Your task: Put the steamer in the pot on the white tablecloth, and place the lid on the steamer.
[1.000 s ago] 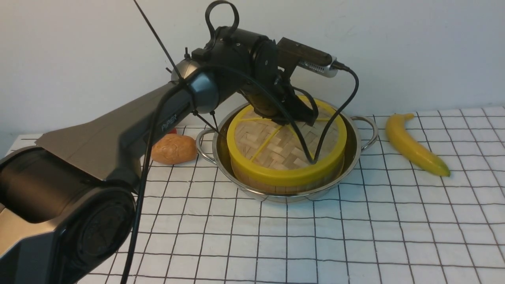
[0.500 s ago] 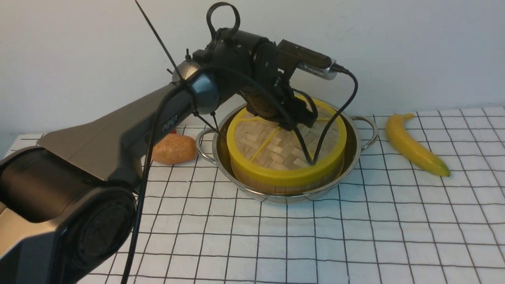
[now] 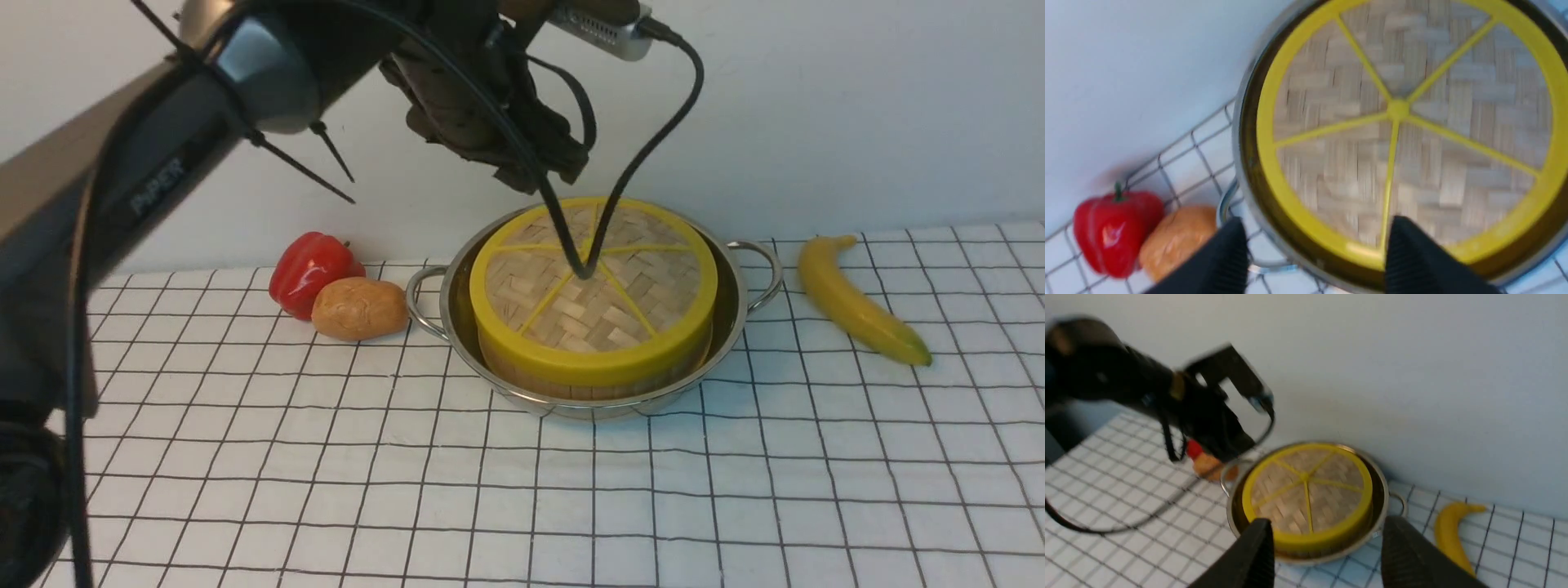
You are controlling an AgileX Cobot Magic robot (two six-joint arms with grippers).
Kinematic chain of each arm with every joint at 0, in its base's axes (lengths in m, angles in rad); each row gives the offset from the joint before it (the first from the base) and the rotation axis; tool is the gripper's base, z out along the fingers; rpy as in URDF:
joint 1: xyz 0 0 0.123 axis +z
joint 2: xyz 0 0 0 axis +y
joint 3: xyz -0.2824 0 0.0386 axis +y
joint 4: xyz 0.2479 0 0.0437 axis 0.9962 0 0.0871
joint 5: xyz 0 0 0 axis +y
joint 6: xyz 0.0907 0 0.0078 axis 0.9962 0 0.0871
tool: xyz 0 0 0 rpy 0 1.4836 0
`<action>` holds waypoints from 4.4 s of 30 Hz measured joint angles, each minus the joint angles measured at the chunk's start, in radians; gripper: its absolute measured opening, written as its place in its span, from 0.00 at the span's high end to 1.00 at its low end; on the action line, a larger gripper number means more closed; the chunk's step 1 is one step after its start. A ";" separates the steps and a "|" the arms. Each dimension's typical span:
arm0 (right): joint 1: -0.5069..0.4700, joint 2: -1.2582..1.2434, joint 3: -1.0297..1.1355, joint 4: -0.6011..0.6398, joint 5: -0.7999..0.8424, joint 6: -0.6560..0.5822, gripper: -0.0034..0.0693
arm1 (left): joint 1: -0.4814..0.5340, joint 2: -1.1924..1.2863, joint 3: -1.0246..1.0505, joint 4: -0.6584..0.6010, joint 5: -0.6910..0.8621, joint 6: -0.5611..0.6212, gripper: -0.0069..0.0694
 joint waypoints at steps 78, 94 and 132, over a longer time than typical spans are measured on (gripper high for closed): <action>0.000 -0.588 0.865 -0.169 -0.505 0.127 0.81 | 0.102 -1.312 1.534 -0.169 -0.723 0.150 0.88; 0.000 -0.588 0.865 -0.168 -0.505 0.128 0.76 | 0.593 -1.949 2.073 -0.171 -0.975 0.045 0.84; -0.233 -0.684 1.018 -0.195 -0.541 0.104 0.62 | 0.608 -1.983 2.074 -0.170 -0.862 0.043 0.76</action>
